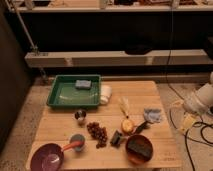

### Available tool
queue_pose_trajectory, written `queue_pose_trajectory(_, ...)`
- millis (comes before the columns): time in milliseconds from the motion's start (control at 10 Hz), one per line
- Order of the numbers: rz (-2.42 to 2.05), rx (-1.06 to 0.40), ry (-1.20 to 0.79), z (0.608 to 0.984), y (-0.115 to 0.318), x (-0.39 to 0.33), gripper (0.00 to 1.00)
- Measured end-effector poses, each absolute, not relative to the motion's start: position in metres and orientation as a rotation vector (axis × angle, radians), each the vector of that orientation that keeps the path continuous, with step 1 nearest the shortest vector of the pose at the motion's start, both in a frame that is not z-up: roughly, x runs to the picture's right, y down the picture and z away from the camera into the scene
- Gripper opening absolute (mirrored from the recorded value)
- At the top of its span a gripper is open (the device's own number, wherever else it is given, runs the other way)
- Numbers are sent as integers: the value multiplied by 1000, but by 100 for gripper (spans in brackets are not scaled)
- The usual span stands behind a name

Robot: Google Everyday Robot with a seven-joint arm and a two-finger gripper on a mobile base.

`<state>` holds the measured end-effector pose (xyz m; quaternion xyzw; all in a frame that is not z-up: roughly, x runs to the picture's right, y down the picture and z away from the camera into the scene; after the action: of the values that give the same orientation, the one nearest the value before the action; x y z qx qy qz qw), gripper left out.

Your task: Wipe tray with sponge

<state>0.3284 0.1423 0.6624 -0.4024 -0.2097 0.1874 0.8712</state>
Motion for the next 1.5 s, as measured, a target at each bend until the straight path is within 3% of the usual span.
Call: queue_pose_trajectory(1500,369,-838,-422,661,140,326,80)
